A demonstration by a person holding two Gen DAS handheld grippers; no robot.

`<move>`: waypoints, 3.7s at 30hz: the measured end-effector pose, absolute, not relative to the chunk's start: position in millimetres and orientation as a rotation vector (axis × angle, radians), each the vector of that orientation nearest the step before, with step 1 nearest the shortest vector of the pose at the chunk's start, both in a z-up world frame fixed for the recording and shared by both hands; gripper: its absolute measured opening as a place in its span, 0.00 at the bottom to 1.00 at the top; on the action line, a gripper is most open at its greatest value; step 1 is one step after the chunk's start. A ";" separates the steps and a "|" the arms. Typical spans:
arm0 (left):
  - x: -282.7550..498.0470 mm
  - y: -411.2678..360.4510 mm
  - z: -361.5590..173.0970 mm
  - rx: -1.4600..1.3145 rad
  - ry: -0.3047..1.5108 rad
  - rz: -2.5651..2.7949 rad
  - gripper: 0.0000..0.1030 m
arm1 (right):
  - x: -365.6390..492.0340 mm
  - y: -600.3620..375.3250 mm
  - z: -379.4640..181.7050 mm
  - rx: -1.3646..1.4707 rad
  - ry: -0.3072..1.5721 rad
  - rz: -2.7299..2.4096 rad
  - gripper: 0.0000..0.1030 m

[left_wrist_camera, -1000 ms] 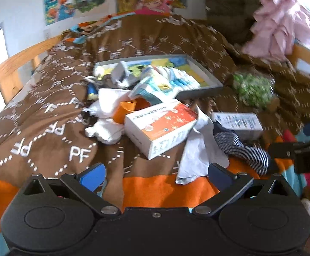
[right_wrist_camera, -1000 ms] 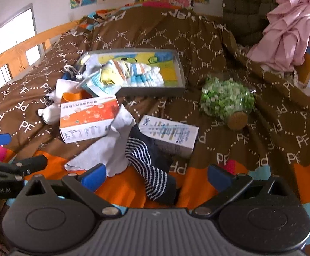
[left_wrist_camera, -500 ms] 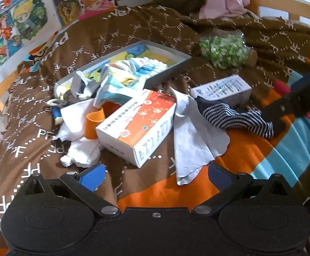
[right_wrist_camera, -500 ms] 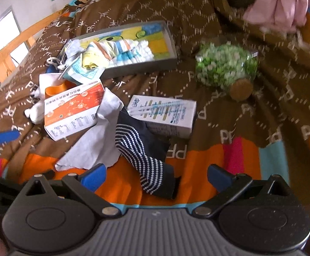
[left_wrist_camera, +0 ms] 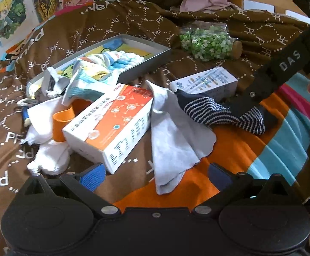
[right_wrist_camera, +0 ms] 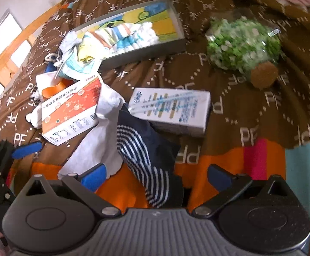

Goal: Organize soft objects
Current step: 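Grasp the white cloth with the left tool while the right tool grasps the striped sock, then lift the white cloth and striped sock up toward the tray with both tools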

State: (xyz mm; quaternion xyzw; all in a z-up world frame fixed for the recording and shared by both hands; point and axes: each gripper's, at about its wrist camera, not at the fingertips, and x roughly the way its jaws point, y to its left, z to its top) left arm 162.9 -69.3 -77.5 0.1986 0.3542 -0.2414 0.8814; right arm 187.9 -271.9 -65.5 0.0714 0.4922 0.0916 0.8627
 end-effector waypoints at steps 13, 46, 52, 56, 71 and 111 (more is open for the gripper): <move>181.6 -89.1 -94.0 0.400 0.767 -0.626 0.99 | 206.2 -261.4 -72.6 0.060 1.064 0.273 1.00; 186.5 -89.2 -97.1 0.347 0.800 -0.614 0.41 | 205.8 -253.0 -85.6 0.046 1.116 0.270 0.61; 182.0 -93.4 -96.8 0.356 0.809 -0.646 0.22 | 204.6 -250.5 -83.7 0.034 1.111 0.288 0.44; 180.8 -95.5 -96.2 0.365 0.805 -0.636 0.09 | 204.3 -249.0 -84.5 0.020 1.114 0.294 0.28; 187.1 -82.7 -78.5 0.234 0.729 -0.485 0.04 | 199.6 -262.7 -61.4 0.110 0.918 0.291 0.10; 172.5 -64.9 -33.0 0.090 0.436 -0.399 0.04 | 190.2 -242.6 -54.3 -0.082 0.736 0.258 0.03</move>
